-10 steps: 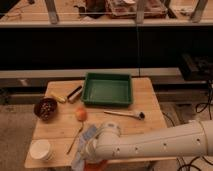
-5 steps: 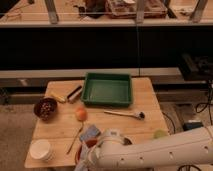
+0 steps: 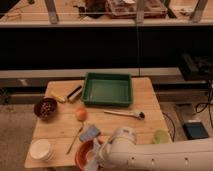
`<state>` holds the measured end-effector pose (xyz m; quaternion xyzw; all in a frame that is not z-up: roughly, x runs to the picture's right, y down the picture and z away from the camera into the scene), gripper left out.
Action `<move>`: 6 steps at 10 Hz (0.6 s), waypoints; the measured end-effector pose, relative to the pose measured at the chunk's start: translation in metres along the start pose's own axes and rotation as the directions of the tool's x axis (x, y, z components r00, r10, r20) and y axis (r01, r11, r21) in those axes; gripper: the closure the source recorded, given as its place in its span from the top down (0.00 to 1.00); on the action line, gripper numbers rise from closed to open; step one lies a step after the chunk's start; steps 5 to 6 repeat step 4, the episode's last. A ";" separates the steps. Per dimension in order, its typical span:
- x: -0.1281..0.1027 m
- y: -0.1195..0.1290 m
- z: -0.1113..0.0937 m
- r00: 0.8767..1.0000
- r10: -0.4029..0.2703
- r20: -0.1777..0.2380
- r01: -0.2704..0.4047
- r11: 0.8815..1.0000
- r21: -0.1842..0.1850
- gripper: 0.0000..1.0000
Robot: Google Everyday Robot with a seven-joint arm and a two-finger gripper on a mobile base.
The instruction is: Wipe red bowl with towel
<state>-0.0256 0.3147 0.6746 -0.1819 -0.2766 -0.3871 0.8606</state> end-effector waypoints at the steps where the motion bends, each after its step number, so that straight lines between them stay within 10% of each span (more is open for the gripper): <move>1: 0.009 -0.002 -0.001 1.000 0.009 0.001 -0.009 1.000 -0.011 0.00; 6: 0.012 -0.026 -0.001 1.000 -0.009 0.029 0.008 1.000 0.022 0.00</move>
